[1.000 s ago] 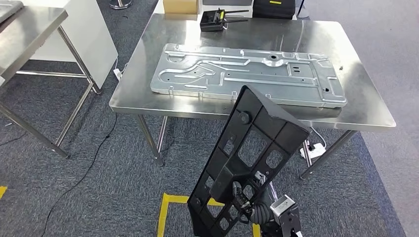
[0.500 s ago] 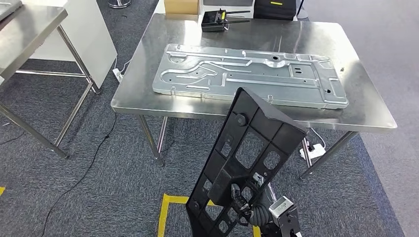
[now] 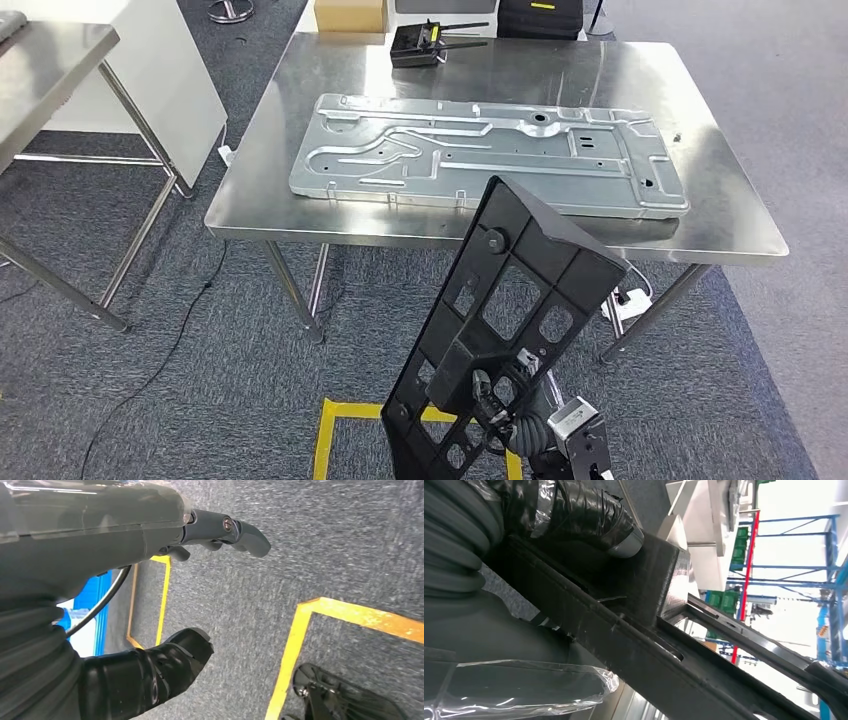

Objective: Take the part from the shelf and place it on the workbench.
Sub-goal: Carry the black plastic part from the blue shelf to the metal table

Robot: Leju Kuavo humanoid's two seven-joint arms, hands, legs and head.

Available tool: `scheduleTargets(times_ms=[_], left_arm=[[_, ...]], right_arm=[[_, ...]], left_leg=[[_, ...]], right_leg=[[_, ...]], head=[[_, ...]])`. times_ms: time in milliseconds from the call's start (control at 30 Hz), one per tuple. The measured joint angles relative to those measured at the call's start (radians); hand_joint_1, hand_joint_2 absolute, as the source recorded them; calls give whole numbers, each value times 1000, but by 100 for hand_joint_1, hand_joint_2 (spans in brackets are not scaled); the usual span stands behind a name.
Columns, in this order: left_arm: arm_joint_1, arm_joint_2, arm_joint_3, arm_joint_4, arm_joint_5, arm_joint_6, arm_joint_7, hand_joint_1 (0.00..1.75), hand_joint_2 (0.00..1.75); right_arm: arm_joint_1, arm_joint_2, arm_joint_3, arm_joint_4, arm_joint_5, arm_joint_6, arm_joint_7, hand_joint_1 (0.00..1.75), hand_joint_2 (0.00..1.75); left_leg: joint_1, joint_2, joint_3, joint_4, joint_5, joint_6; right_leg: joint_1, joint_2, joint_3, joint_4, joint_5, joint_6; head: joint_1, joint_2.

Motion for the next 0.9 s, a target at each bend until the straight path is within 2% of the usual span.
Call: scheduleTargets(times_ms=[100, 167, 200, 267, 300, 333, 367, 433, 467, 500, 567, 600, 667, 700, 767, 800, 833, 867, 900], left_arm=[[-1, -1, 1, 0, 1, 0, -1, 0, 175], [-1, -2, 1, 0, 2, 0, -2, 0, 175], [-1, -2, 1, 0, 2, 0, -2, 0, 175], [-1, -2, 2, 0, 2, 0, -3, 0, 175], [-1, -2, 3, 0, 2, 0, -3, 0, 175], [-1, -2, 4, 0, 3, 0, -3, 0, 175], [-1, -2, 5, 0, 3, 0, -3, 0, 175], [0, -4, 6, 0, 3, 0, -3, 0, 175], [-1, -4, 7, 0, 3, 0, -3, 0, 175], [-1, -5, 7, 0, 3, 0, -3, 0, 175], [-3, -5, 8, 0, 3, 1, -3, 0, 175], [-3, -5, 8, 0, 3, 1, -3, 0, 175], [-4, -6, 8, 0, 3, 1, -3, 0, 175], [-4, -6, 8, 0, 3, 1, -3, 0, 175], [-3, -7, 8, 0, 3, 0, -3, 0, 175], [-2, -7, 8, 0, 3, 0, -3, 0, 175], [0, -6, 8, 0, 3, 0, -3, 0, 175], [1, -6, 9, 0, 3, 0, -3, 0, 175], [2, -6, 9, 0, 3, 0, -3, 0, 175]], right_arm=[[1, 0, 0, -1, 1, 0, 0, 175, 175], [1, 0, 0, -3, 2, 0, 1, 175, 175], [1, 0, 0, -4, 2, 0, 1, 175, 175], [2, -1, 0, -4, 3, -1, 3, 175, 175], [4, -2, 0, -4, 4, -1, 4, 175, 175], [4, -3, 0, -4, 5, -2, 6, 175, 175], [5, -4, 0, -4, 7, -3, 7, 175, 175], [5, -5, 0, -4, 9, -5, 9, 175, 175], [5, -5, 0, -4, 10, -5, 9, 175, 175], [5, -5, 0, -4, 11, -6, 9, 175, 175], [7, -6, 0, -4, 12, -7, 9, 175, 175], [8, -6, 0, -4, 12, -8, 9, 175, 175], [8, -6, 0, -4, 12, -10, 9, 175, 175], [8, -6, 0, -4, 12, -11, 9, 175, 175], [8, -6, 0, -4, 13, -12, 9, 175, 175], [8, -6, 0, -4, 13, -12, 9, 175, 175], [9, -6, 0, -4, 14, -13, 9, 175, 175], [9, -6, 0, -4, 14, -13, 9, 175, 175], [9, -6, 0, -4, 14, -13, 9, 175, 175]], left_leg=[[-1, 0, 6, -13, -3, 13], [3, 2, 15, -21, -2, 24], [5, 3, 19, -24, -3, 28], [5, 3, 23, -24, -8, 33], [5, 3, 26, -24, -11, 33], [5, 3, 30, -24, -15, 32], [5, 3, 36, -24, -19, 30], [5, 3, 49, -25, -29, 23], [4, 2, 54, -24, -34, 17], [3, 2, 56, -24, -38, 12], [1, 4, 58, -30, -42, 1], [1, 5, 61, -32, -44, -4], [2, 5, 54, -1, -67, -10], [2, 4, 34, 45, -90, -12], [3, 3, -39, 177, -142, -14], [3, 3, -74, 229, -152, -15], [3, 3, -95, 250, -143, -15], [3, 3, -97, 233, -114, -14], [3, 3, -81, 181, -72, -11]], right_leg=[[-1, 1, -1, 3, -5, 14], [-4, -1, -17, 44, -30, 27], [-7, -2, -42, 93, -53, 33], [-12, -3, -119, 228, -103, 44], [-15, -4, -149, 274, -109, 47], [-18, -5, -164, 286, -96, 49], [-20, -6, -157, 255, -63, 49], [-21, -10, -102, 123, 16, 43], [-18, -12, -76, 64, 38, 38], [-15, -13, -61, 27, 46, 32], [-10, -12, -55, 10, 38, 22], [-12, -10, -51, 6, 38, 16], [-16, -9, -36, -6, 37, 1], [-17, -10, -28, -11, 35, -7], [-12, -11, -18, -11, 26, -17], [-10, -10, -15, -10, 21, -20], [-8, -8, -10, -8, 15, -21], [-7, -6, -3, -7, 9, -20], [-6, -4, 5, -6, 2, -19]], head=[[0, 0], [1, 0], [1, 0], [1, 0], [1, 0], [1, 0], [1, 0], [1, 0], [1, 0], [1, 0], [0, 0], [0, 0], [0, 0], [0, 0], [0, 0], [0, 0], [0, 0], [0, 0], [0, 0]])
